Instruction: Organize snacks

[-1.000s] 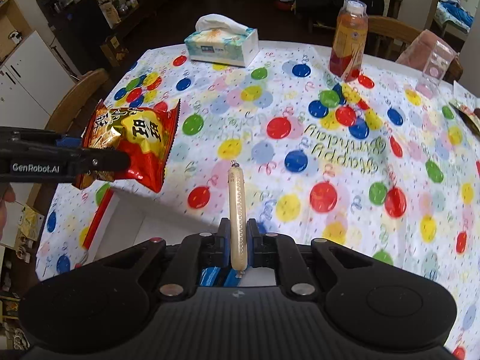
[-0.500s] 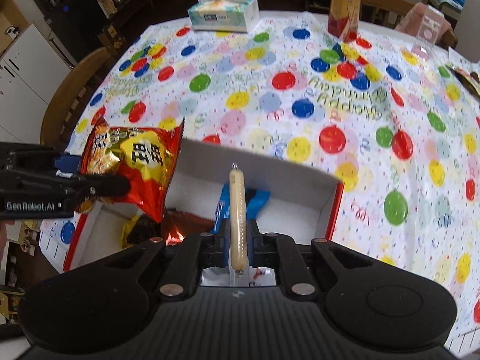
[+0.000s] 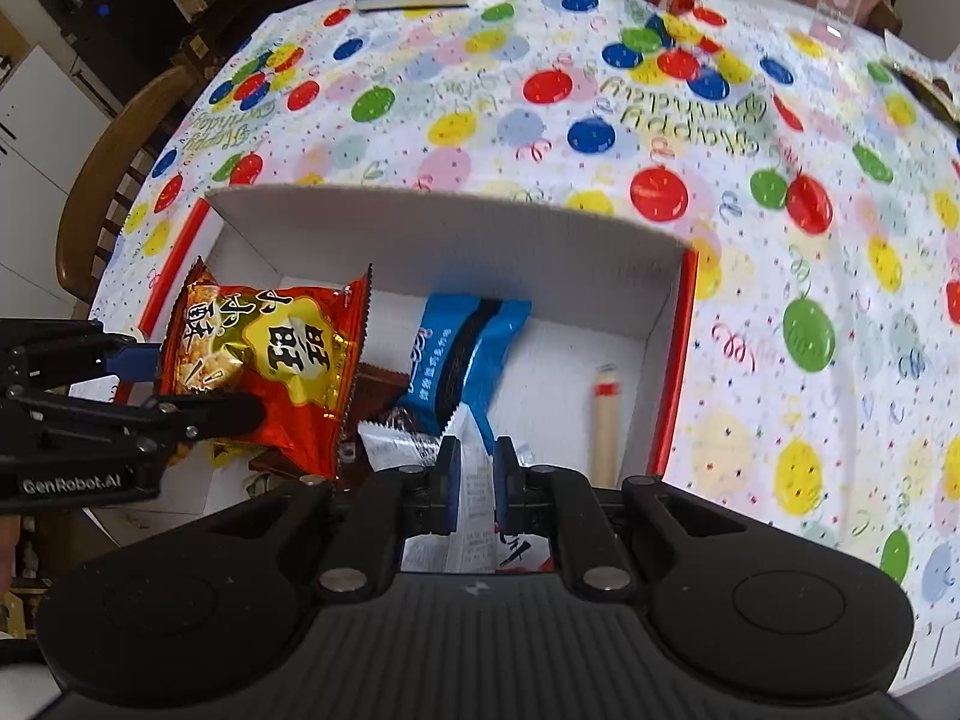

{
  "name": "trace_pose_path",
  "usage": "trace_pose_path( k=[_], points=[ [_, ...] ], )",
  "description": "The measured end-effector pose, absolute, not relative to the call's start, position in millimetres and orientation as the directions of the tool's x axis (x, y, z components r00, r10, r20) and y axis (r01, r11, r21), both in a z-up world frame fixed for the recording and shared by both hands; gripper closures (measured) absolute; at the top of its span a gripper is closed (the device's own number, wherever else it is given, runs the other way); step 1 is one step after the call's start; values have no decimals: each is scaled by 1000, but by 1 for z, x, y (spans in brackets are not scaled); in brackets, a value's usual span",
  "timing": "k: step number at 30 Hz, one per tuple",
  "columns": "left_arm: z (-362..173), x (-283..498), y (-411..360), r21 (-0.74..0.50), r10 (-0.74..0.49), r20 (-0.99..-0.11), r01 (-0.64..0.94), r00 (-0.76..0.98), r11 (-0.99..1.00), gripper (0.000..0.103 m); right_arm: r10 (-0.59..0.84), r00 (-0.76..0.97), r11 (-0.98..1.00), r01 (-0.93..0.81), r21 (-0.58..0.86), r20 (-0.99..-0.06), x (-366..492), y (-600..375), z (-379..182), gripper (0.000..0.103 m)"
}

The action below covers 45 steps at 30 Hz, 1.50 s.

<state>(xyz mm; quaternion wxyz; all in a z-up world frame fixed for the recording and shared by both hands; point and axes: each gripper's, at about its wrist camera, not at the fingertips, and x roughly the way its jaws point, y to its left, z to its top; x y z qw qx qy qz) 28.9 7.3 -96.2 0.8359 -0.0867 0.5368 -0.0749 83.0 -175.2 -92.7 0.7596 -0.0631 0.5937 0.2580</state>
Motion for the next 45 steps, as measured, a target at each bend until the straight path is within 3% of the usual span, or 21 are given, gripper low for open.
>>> trace_pose_path(
  k=[11,14,18,37,45],
  points=[
    [-106,24,-6,-193,-209,-886,79,414,978,55,335,154,870,-429,243,-930,74,-181,-104,92],
    [-106,23,-7,-191,-207,-886,81,415,978,51,343,163,870,-425,248,-925,70,-182,-102,92],
    [-105,18,-8,-181,-202,-879,89,432,979,29,354,173,874,-411,259,-919,65,-185,-100,92],
    [-78,-20,1,-128,-166,-819,108,549,986,7,380,282,895,-355,272,-881,24,-199,-73,91],
    [-59,-33,0,-94,-124,-779,81,615,992,3,397,310,880,-396,263,-864,14,-200,-61,91]
  ],
)
